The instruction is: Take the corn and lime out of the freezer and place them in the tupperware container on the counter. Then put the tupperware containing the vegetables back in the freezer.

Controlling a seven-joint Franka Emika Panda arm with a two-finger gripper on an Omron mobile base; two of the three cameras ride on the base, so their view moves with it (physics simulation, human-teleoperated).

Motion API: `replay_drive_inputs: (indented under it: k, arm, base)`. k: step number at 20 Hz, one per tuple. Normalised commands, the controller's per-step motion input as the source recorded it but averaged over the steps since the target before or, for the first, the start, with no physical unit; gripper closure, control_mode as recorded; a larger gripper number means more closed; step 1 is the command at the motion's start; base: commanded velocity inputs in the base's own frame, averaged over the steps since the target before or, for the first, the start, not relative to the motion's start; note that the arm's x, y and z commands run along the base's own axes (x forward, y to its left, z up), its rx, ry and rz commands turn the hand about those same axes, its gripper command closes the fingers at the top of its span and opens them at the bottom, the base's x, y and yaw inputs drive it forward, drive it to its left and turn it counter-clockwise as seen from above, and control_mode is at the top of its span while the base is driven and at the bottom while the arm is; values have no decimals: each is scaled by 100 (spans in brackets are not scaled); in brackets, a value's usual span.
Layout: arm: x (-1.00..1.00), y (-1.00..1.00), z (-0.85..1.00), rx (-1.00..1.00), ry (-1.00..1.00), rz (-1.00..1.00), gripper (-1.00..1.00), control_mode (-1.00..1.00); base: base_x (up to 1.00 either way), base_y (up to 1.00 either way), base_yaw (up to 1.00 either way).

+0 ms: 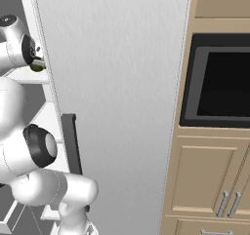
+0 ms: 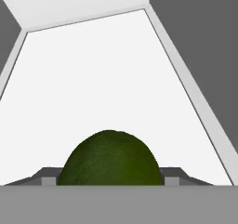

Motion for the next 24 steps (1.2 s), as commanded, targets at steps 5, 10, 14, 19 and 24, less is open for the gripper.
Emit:
replay_drive_inputs:
  k: [5,10,14,19,24]
  arm:
    - [-56,0,0,8,-5,3,100,-100]
    - [-53,-1,2,5,-5,1,100,-100]
    - [-49,-11,11,7,-4,0,100,-100]
    - [-36,-26,18,8,-1,0,100,-100]
    - [-55,-33,18,8,-3,0,100,-100]
  base:
    - [0,0,0]
    - [0,0,0]
    - [0,0,0]
    - [0,0,0]
    - [0,0,0]
